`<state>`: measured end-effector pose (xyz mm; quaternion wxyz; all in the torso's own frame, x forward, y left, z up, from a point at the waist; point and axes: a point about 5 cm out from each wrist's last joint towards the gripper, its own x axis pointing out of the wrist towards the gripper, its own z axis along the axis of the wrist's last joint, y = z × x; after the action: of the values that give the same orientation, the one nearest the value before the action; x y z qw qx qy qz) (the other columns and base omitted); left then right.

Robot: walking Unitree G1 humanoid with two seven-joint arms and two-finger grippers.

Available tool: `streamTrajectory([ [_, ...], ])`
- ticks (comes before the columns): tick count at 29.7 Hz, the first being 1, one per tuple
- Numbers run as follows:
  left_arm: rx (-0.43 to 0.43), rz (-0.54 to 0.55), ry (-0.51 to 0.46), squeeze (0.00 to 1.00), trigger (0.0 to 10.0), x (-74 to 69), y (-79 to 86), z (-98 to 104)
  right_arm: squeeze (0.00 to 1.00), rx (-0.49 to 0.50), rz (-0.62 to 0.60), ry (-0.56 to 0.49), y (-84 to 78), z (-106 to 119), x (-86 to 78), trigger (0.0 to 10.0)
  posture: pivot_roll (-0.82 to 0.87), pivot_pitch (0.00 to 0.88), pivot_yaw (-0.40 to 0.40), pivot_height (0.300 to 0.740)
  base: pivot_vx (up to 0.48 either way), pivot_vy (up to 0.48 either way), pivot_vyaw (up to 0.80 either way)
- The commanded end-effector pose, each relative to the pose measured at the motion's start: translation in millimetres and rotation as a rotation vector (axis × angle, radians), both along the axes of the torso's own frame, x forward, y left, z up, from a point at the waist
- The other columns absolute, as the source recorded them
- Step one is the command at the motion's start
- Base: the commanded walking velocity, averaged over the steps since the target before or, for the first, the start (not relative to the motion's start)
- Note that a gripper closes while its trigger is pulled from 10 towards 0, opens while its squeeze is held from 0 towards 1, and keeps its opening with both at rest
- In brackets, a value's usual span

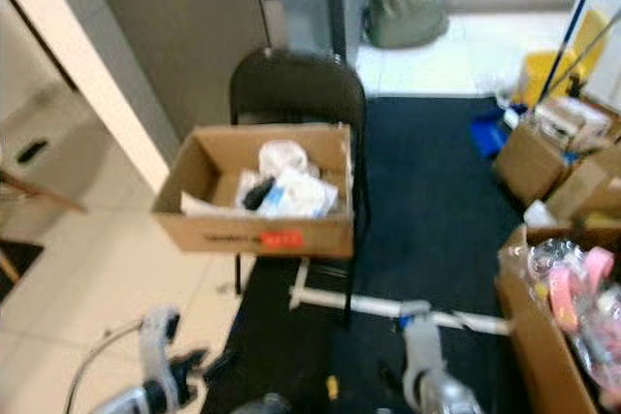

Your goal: Picking trash to rubbish bin

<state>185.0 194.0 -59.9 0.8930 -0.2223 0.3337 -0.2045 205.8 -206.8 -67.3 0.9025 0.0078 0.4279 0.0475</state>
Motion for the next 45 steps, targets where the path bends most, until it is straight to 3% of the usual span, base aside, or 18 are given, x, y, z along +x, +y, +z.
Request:
streamTrajectory([
  [1,0.019,0.053,0.022,0.0,10.0,-2.5,7.6,-2,0.0,0.008,0.008,0.021,4.6,-4,-5.3,10.0,-0.01,0.078,0.088,0.74,-0.345,0.0,0.0],
  [6,0.044,0.14,0.073,0.0,10.0,-9.8,14.4,-8,0.0,0.004,0.011,0.025,4.1,-4,-6.3,10.0,-0.02,0.079,0.086,0.74,-0.304,0.0,0.0],
  [7,0.089,0.224,0.115,0.0,10.0,-15.0,22.1,-12,0.0,0.001,0.014,0.026,3.6,-4,-6.5,10.0,-0.02,0.079,0.084,0.74,0.0,0.0,0.0],
  [10,0.13,0.265,0.15,0.0,10.0,-21.9,25.8,-16,0.0,-0.003,0.021,0.027,3.5,-4,-6.5,10.0,-0.02,0.079,0.082,0.74,0.0,0.0,0.0],
  [19,0.17,0.278,0.281,0.0,10.0,-55.0,16.7,-34,0.0,-0.012,0.041,0.024,3.3,-3,-4.9,10.0,-0.02,0.076,0.076,0.74,0.0,0.0,0.0],
  [24,0.198,0.318,0.32,0.0,10.0,-63.2,16.8,-38,0.0,-0.021,0.065,0.025,3.7,-3,-3.9,10.0,-0.02,0.073,0.071,0.74,0.0,0.0,0.0],
  [31,0.264,0.347,0.407,0.0,10.0,-82.6,15.4,-46,0.0,0.028,0.2,-0.063,23.1,10,18.9,10.0,-0.03,0.067,0.056,0.74,0.0,0.0,0.0],
  [33,0.279,0.335,0.423,0.0,10.0,-85.7,10.9,-48,0.0,0.073,0.331,-0.133,39.7,21,32.8,10.0,-0.05,0.067,0.049,0.74,0.0,0.0,0.0],
  [40,0.279,0.309,0.425,0.0,10.0,-84.4,2.6,-49,0.0,0.076,0.537,-0.206,61.5,33,45.4,10.0,-0.06,0.082,0.05,0.74,0.0,0.0,0.0],
  [41,0.287,0.284,0.422,0.0,10.0,-82.2,0.0,-49,0.0,0.058,0.627,-0.241,70.3,37,48.8,10.0,-0.07,0.086,0.051,0.74,0.0,0.0,0.0],
  [44,0.3,0.259,0.416,0.0,10.0,-80.0,-0.3,-48,0.0,0.044,0.691,-0.266,77.2,40,49.8,10.0,-0.07,0.079,0.047,0.74,0.0,0.0,0.0],
  [45,0.308,0.252,0.405,0.0,10.0,-76.2,1.5,-47,0.0,0.035,0.762,-0.291,85.7,41,48.6,10.0,-0.06,0.084,0.051,0.74,0.0,0.0,0.0],
])
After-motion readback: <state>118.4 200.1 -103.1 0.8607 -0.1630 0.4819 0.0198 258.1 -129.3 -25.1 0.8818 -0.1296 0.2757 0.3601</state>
